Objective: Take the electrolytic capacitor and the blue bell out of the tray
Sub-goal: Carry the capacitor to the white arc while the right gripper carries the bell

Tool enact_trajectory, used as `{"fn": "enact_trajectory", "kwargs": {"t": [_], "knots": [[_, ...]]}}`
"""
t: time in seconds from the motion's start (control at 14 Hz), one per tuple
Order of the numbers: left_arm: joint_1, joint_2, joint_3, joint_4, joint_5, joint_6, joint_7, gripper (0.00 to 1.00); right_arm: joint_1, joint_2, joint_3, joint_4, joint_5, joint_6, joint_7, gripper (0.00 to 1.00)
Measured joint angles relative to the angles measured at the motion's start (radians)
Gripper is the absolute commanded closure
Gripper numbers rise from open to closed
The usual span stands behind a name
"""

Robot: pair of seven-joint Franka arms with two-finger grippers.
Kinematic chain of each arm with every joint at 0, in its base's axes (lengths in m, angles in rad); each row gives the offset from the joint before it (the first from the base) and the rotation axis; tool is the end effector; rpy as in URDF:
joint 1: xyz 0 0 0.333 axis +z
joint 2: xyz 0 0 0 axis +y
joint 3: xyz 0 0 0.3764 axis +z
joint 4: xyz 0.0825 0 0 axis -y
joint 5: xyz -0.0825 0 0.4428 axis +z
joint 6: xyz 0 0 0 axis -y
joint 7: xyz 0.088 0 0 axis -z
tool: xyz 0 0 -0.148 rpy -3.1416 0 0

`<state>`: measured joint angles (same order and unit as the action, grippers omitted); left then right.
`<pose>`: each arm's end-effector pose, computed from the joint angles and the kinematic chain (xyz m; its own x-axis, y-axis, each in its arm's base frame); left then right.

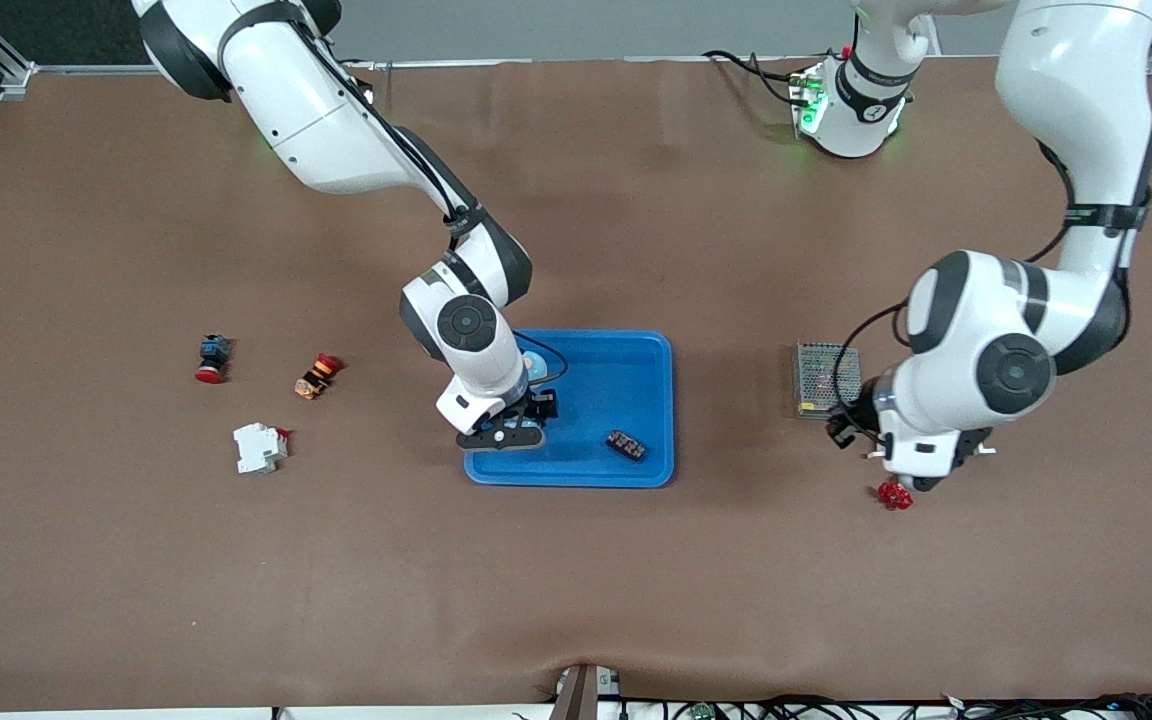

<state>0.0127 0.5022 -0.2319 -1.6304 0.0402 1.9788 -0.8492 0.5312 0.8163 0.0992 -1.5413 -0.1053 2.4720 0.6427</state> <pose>0.7236 -0.1392 0.3056 0.7957 0.5869 -0.1496 0.5860 -0.8085 -0.0543 0.6597 0.4645 0.1408 0.9949 0.0275 0.0969 0.0343 -0.9970 -0.0695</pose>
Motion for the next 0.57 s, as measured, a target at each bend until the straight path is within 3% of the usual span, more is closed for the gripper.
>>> {"fn": "enact_trajectory", "kwargs": {"t": [0.14, 0.57], "knots": [[0.062, 0.000, 0.002, -0.015, 0.000, 0.000, 0.117, 1.00, 0.000, 0.000, 0.000, 0.002, 0.000, 0.000, 0.000, 0.64], [0.243, 0.018, 0.002, -0.057, 0.108, 0.027, 0.364, 1.00, 0.001, 0.000, 0.000, 0.011, -0.002, -0.002, -0.003, 0.64]]}}
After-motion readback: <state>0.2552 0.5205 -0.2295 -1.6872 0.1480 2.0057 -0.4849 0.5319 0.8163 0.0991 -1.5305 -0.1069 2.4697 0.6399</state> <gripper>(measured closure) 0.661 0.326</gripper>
